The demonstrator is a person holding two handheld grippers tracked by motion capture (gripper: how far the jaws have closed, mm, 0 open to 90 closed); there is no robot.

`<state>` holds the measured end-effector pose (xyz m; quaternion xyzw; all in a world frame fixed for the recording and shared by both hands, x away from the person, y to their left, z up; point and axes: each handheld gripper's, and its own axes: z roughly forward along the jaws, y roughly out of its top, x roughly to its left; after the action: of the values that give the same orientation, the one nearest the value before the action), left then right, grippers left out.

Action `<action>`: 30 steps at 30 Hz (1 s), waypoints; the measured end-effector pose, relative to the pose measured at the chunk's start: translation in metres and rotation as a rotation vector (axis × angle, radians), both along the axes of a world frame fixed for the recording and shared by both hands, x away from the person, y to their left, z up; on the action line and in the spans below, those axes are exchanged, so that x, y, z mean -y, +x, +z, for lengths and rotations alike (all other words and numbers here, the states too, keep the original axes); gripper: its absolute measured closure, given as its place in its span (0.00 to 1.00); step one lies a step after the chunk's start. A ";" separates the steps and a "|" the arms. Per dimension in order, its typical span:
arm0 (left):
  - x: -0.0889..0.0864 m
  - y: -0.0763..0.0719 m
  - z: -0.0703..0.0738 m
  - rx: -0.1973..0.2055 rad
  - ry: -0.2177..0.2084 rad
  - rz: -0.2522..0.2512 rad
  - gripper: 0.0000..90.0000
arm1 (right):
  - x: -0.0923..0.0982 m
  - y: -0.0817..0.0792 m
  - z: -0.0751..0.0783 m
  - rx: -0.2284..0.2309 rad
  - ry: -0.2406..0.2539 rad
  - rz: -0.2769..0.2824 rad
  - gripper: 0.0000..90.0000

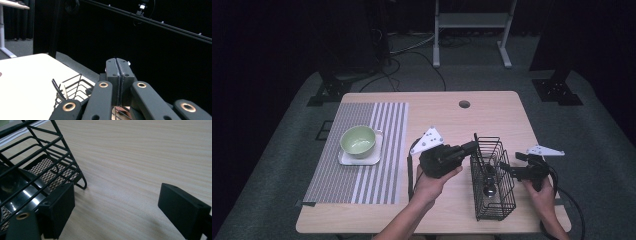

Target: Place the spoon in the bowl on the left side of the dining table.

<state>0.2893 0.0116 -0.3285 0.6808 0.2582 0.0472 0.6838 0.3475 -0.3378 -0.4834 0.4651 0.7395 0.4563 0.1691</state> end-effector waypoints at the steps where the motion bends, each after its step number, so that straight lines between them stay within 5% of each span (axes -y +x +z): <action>1: -0.001 0.000 0.001 0.001 -0.004 0.002 1.00 | 0.000 0.000 0.000 0.000 0.000 0.000 0.14; 30: -0.021 0.004 0.023 -0.005 -0.095 0.037 1.00 | -0.001 0.000 0.000 -0.006 -0.012 -0.002 0.14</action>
<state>0.2933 0.0329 -0.3059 0.6426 0.2744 0.0459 0.7139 0.3478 -0.3365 -0.4835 0.4662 0.7423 0.4501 0.1703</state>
